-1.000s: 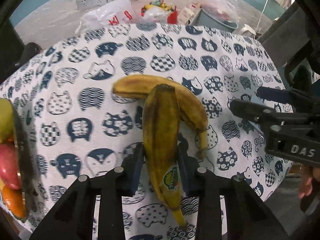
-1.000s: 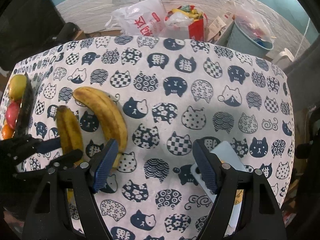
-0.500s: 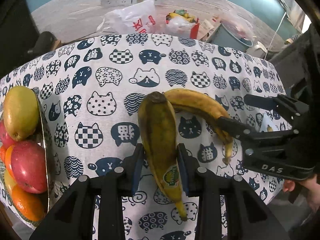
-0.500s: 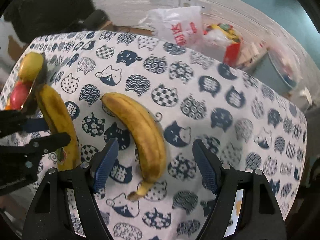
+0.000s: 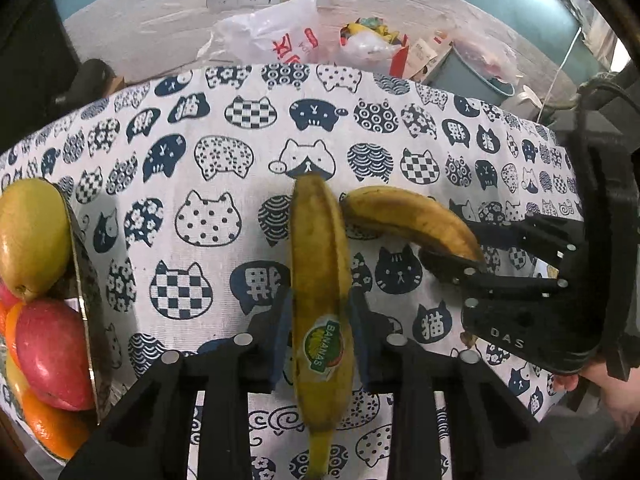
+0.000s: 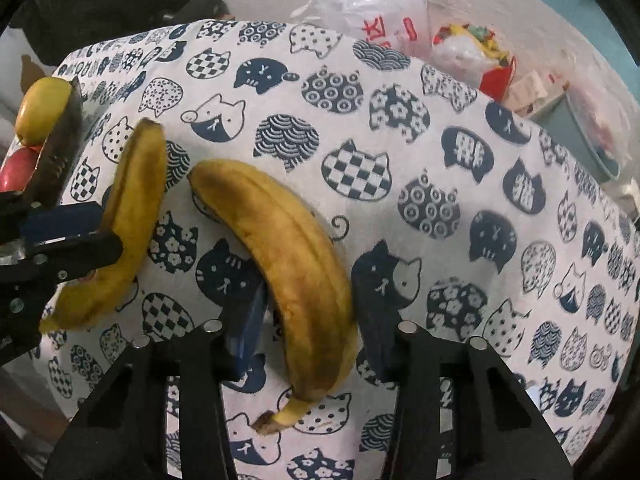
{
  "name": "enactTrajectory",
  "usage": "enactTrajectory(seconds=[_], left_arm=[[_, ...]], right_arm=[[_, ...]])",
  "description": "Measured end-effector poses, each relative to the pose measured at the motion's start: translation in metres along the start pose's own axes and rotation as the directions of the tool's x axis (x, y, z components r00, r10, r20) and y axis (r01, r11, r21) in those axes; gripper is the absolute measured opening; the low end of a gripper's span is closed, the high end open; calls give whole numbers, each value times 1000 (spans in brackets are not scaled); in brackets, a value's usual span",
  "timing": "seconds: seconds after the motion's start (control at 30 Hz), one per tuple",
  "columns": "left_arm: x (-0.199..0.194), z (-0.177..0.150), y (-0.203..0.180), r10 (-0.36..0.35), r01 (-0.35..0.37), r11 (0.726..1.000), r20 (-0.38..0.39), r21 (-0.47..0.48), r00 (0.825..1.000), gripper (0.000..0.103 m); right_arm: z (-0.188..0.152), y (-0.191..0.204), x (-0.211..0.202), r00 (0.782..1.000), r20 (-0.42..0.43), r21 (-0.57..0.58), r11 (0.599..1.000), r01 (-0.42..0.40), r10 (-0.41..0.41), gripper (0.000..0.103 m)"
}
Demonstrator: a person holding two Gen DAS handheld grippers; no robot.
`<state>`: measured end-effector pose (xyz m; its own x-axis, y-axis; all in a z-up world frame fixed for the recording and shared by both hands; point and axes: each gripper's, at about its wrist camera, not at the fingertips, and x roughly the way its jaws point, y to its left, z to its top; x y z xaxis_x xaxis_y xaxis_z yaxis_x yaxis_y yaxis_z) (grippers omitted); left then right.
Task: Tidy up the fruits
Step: 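Grasp one banana with the left tool while the right tool grasps the other banana, then lift and carry both bananas over the glass plate with both tools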
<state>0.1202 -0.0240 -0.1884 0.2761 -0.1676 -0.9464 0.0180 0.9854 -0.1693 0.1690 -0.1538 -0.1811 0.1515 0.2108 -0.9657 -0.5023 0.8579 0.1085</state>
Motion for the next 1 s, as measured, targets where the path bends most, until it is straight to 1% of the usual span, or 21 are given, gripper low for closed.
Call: enactTrajectory(seconds=[0.1,0.17,0.27,0.37,0.5,0.63,0.7,0.77,0.83,0.9,0.97,1.0], left_arm=[[8,-2,0,0,-1,1000,-28,-5,1000,38],[11,-3,-1,10,-10,1000,-38,2,999,45],[17,-4,-3,16,-16,1000,-49,10,999,50],[18,-4,-7,28,-26,999,-39,34,999,54],[18,-5,-9,43,-41,997,-29,58,999,54],[22,-5,-17,60,-58,994,-18,87,998,54],[22,-6,-18,74,-73,992,-9,104,997,49],[21,-7,-18,87,-86,990,0,111,996,41],[21,-6,-17,81,-81,991,6,105,997,36],[22,-4,-15,62,-62,994,9,95,998,36],[23,-3,-17,56,-57,994,12,95,998,35],[23,-3,-16,58,-59,993,14,101,998,35]], right_arm=[[-3,1,-3,1000,-6,6,1000,11,-11,38],[-7,-1,-6,1000,-7,23,999,24,-24,37],[-16,-9,-9,999,-16,70,997,41,-40,36],[-26,-19,-13,998,-28,121,991,64,-61,36],[-38,-32,-14,999,-38,194,980,42,-35,37],[-36,-35,-13,1000,-17,200,980,24,-22,40],[-34,-35,-12,1000,-11,193,981,25,-23,43],[-30,-35,-9,1000,-3,186,982,23,-23,46],[-25,-31,-7,999,8,169,985,31,-33,48],[-22,-27,-5,999,16,148,988,45,-48,52],[-20,-22,-3,997,23,121,990,68,-71,52],[-19,-21,-1,996,21,109,991,82,-84,49]])
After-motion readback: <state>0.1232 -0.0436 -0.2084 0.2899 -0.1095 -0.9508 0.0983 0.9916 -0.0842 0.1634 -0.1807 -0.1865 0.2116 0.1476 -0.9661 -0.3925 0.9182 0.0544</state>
